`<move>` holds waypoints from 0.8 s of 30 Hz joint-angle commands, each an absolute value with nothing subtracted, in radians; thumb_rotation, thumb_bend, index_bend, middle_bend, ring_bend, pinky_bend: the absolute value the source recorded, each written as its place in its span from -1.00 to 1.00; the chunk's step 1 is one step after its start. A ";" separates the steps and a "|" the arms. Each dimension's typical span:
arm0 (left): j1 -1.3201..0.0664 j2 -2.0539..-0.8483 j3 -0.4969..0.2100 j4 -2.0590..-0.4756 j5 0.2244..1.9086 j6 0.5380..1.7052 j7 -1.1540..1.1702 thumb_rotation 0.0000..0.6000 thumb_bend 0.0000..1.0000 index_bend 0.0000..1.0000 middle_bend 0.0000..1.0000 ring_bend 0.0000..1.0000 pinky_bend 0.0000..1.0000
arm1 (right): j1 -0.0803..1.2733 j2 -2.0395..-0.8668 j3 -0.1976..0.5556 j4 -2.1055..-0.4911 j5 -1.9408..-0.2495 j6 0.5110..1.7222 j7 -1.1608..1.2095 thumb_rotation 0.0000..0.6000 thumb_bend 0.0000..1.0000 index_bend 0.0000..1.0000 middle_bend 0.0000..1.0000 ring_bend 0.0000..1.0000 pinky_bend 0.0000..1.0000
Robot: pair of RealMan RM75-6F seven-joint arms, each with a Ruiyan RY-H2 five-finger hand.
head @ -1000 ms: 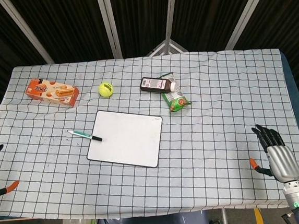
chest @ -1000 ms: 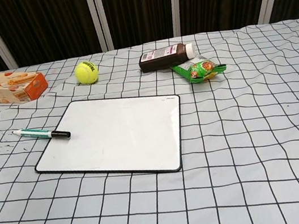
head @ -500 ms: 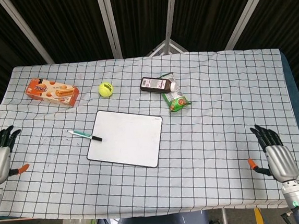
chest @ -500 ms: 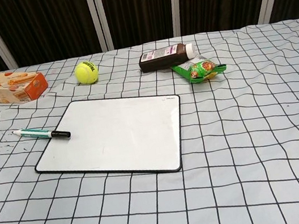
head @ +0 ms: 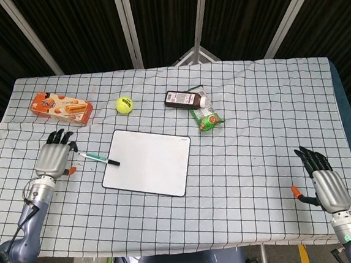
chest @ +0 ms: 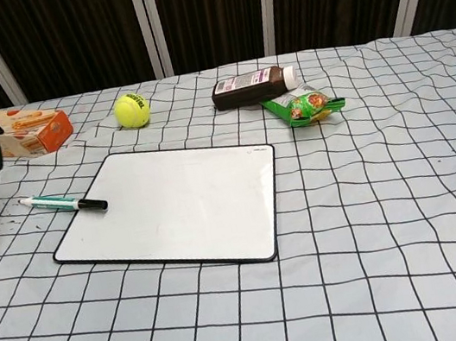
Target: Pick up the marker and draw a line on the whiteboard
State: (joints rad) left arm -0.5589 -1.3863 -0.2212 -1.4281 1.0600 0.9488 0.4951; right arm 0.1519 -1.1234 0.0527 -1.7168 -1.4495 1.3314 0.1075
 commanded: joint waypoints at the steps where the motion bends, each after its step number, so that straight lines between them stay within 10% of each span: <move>1: -0.600 -1.439 -0.210 -1.375 1.042 0.920 0.534 1.00 -0.38 -0.13 -0.78 -1.00 -0.84 | 0.153 -1.123 0.053 -1.717 -1.448 1.330 0.111 1.00 -0.35 -1.00 -1.00 -1.00 -1.00; 24: -0.706 -1.612 -0.193 -1.185 0.983 0.862 0.577 1.00 -0.17 -0.06 -0.77 -1.00 -0.84 | 0.156 -1.116 0.054 -1.720 -1.442 1.319 0.135 1.00 -0.35 -1.00 -1.00 -1.00 -1.00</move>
State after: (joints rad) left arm -0.7031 -1.6070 -0.1936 -1.1900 0.9860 0.8633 0.5779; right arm 0.1560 -1.1160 0.0542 -1.7199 -1.4417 1.3190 0.1352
